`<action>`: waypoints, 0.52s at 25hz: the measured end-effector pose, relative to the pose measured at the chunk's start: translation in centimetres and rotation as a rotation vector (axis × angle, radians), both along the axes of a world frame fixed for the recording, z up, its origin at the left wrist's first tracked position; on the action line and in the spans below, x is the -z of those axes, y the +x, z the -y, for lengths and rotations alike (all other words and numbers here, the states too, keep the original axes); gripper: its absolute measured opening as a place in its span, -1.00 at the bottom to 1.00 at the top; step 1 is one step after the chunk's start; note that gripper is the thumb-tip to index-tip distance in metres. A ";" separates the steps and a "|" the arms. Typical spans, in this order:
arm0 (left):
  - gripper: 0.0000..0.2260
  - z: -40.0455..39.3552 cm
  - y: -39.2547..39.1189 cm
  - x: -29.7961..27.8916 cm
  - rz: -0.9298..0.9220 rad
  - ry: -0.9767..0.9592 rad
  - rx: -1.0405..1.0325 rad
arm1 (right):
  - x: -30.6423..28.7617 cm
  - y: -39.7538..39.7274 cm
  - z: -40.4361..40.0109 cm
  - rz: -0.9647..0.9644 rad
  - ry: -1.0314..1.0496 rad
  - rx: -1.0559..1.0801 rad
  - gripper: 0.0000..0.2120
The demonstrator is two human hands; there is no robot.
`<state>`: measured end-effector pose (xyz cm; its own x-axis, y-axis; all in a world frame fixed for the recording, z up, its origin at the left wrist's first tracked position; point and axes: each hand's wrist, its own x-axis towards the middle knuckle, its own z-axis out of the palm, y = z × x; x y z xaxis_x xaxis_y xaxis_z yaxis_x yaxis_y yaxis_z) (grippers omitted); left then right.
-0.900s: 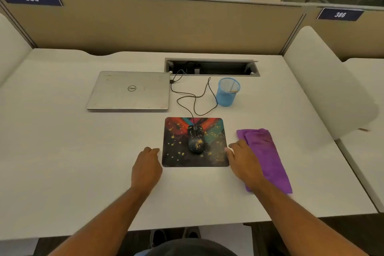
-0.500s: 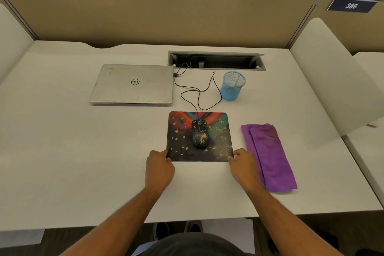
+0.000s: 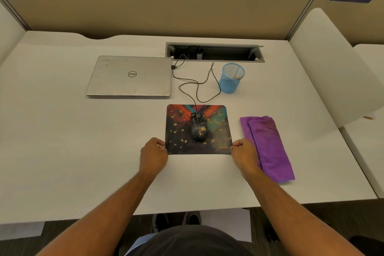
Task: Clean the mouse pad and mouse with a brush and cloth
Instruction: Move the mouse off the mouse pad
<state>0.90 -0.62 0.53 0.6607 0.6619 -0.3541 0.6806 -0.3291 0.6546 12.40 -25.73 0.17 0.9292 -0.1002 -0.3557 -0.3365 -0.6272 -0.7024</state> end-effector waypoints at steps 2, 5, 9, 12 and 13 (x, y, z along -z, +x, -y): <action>-0.92 -0.2 -0.1 0.1 -0.012 0.002 0.002 | 0.0 -0.2 0.2 0.013 -0.022 -0.015 -0.88; -0.90 -0.1 -0.9 0.3 -0.023 -0.005 0.012 | 0.0 -0.9 0.6 0.030 -0.031 -0.033 -0.88; -0.86 0.3 -2.7 0.9 -0.040 -0.018 0.035 | 0.0 -2.3 1.4 0.060 -0.044 -0.072 -0.91; -0.85 0.5 -3.6 0.9 -0.044 -0.014 0.042 | 0.2 -3.5 1.8 0.079 -0.060 -0.087 -0.92; -0.84 0.6 -3.8 0.9 -0.050 -0.010 0.046 | 0.3 -3.8 2.0 0.080 -0.067 -0.090 -0.92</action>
<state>-2.92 -1.23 -0.42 0.6717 0.6274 -0.3940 0.6967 -0.3540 0.6239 8.59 -27.74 -0.13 0.9606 -0.0360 -0.2757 -0.2214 -0.6985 -0.6804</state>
